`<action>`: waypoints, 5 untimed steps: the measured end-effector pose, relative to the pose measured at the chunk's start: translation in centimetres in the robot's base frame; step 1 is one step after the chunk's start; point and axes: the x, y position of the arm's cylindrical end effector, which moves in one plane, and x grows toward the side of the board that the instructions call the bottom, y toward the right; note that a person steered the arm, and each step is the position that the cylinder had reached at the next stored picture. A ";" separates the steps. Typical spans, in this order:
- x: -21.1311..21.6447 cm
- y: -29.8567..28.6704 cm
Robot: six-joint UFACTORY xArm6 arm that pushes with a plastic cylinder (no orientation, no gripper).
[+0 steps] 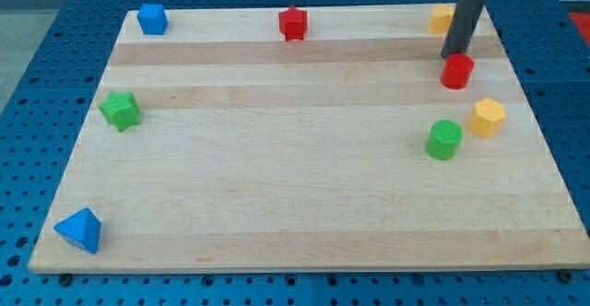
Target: Move the red circle to the top of the green circle
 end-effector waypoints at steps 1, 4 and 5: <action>-0.8 2.9; 3.4 0.5; 5.0 -1.5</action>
